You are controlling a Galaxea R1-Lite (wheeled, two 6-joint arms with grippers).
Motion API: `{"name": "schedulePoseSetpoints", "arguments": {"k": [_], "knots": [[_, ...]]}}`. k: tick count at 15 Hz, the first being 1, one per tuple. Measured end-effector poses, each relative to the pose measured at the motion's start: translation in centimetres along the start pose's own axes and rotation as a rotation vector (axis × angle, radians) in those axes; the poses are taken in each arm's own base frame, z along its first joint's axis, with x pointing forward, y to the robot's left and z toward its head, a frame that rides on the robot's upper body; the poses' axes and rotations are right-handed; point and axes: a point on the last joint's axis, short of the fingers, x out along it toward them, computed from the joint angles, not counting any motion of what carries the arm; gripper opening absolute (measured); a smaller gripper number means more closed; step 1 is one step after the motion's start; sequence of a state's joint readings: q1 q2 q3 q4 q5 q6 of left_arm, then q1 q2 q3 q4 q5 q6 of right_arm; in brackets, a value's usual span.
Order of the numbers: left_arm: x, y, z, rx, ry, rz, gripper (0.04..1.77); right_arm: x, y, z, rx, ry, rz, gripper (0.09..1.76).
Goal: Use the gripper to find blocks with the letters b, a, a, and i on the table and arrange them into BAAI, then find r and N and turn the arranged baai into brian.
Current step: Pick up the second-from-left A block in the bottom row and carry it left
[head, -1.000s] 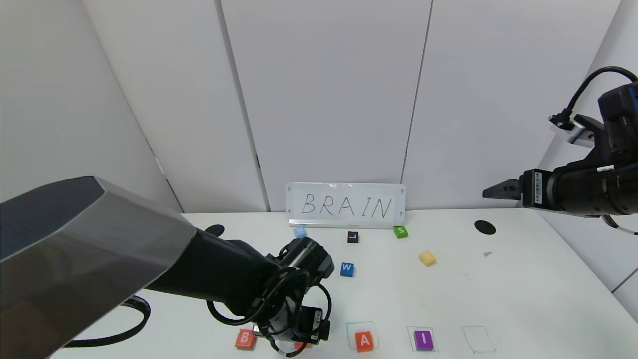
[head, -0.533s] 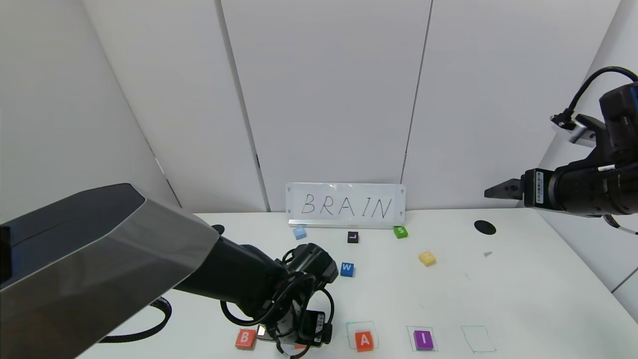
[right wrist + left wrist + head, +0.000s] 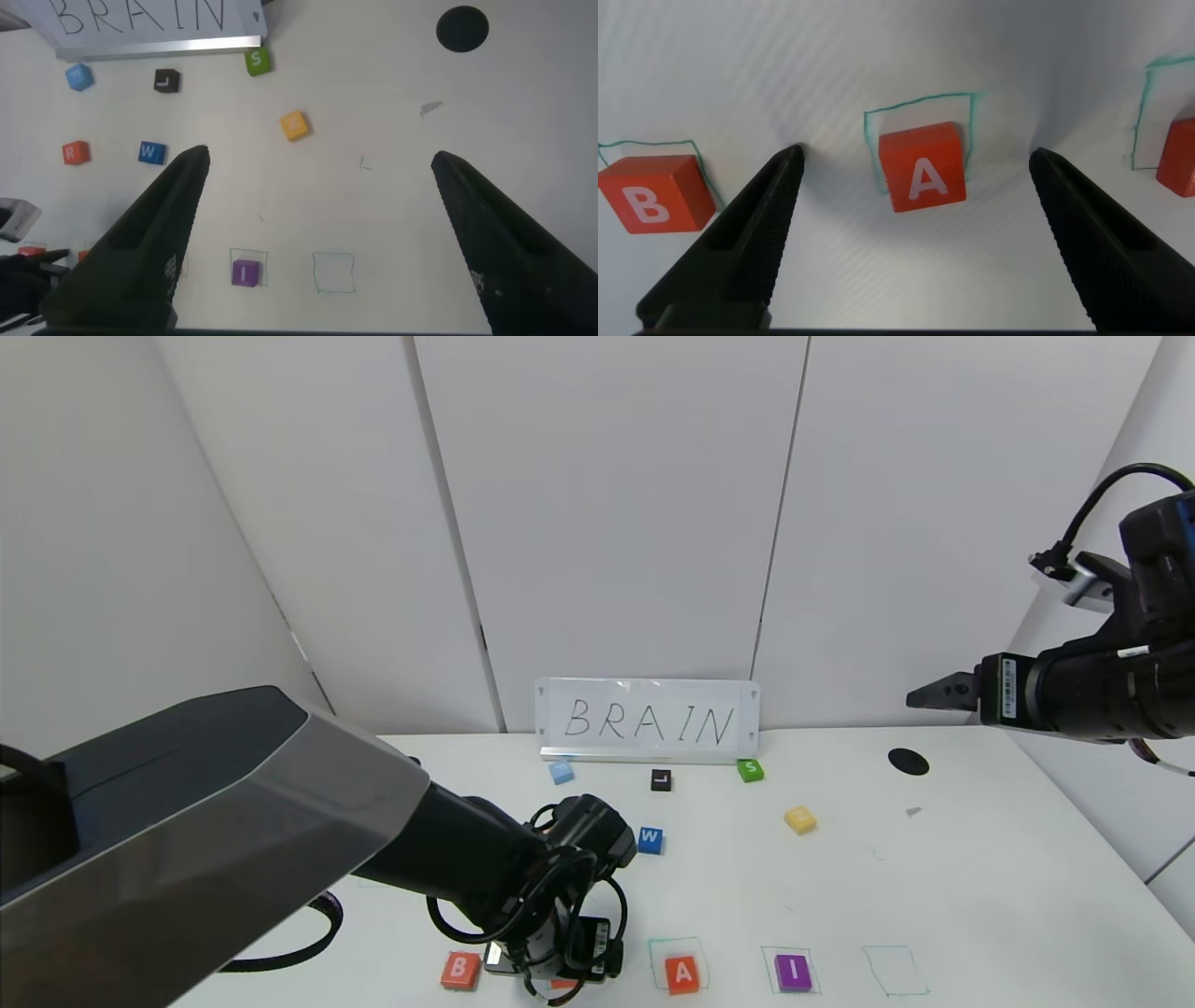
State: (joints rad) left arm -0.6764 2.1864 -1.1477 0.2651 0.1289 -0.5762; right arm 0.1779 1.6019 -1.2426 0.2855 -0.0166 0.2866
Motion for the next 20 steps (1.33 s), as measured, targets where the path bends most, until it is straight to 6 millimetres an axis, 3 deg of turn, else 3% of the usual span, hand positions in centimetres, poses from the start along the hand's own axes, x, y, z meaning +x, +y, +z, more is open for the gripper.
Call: {"name": "schedulePoseSetpoints", "arguments": {"k": [2,6,9,10,20], "knots": [[0.05,-0.01,-0.09,0.002,0.003,0.002,1.69,0.02,-0.01,0.00,0.001,0.000,-0.001,1.71],[0.10,0.02,-0.16,0.002,0.007,0.004,1.05,0.04,-0.03,0.02,0.001,-0.001,-0.002,1.71],[0.11,-0.01,-0.14,0.002,0.006,0.003,0.72,0.07,-0.04,0.02,0.001,-0.001,-0.002,1.71],[0.14,-0.03,-0.16,0.004,0.006,0.003,0.50,0.07,-0.05,0.02,0.002,0.000,-0.003,1.71],[-0.36,-0.01,-0.05,0.002,-0.001,-0.001,0.50,0.05,-0.09,0.05,0.002,-0.002,-0.004,1.71]]}}
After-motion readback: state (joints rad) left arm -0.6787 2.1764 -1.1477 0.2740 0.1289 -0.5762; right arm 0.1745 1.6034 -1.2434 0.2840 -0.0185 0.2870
